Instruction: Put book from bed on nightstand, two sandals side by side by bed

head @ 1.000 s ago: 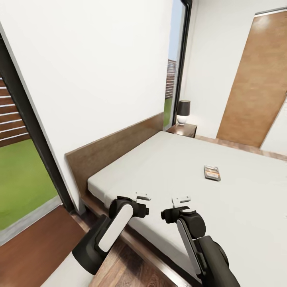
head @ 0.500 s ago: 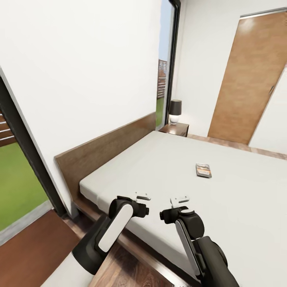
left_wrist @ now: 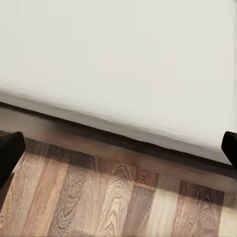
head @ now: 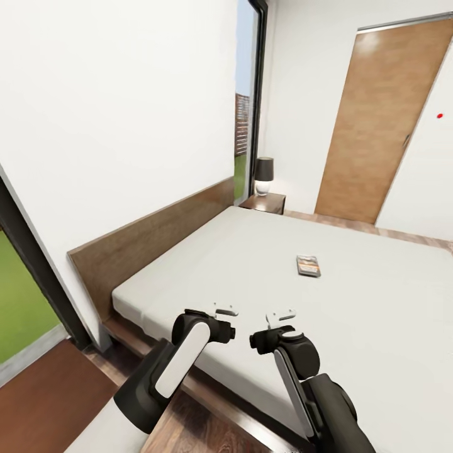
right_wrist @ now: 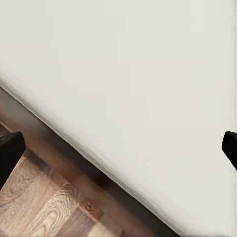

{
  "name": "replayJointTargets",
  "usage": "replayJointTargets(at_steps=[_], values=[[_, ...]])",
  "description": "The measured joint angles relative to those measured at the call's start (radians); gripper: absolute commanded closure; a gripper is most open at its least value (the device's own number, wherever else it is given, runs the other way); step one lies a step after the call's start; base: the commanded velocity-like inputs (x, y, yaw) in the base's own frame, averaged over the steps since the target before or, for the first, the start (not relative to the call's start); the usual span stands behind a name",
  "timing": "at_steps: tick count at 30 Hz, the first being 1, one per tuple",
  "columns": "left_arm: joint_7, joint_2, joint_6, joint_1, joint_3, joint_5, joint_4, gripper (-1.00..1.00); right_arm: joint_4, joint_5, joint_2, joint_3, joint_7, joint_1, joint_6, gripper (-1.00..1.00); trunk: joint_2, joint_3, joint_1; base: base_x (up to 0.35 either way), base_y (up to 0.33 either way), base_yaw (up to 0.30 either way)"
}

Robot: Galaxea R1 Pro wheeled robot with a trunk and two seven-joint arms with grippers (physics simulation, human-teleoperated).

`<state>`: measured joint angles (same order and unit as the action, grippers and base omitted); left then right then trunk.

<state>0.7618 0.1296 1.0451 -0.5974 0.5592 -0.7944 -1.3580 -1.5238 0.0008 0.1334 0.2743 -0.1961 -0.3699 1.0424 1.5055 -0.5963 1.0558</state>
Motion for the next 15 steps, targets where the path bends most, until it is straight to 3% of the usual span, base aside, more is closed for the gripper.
replayJointTargets(at_steps=[15], values=[[-0.001, 0.0, 0.0, 0.0, 0.0, 0.0, 0.0, -1.0, -0.003, 0.001, 0.0, 0.004, -0.001, 0.001, 0.0, -1.0, 0.0, 0.0, 0.0, 0.0, 0.0, -0.141]])
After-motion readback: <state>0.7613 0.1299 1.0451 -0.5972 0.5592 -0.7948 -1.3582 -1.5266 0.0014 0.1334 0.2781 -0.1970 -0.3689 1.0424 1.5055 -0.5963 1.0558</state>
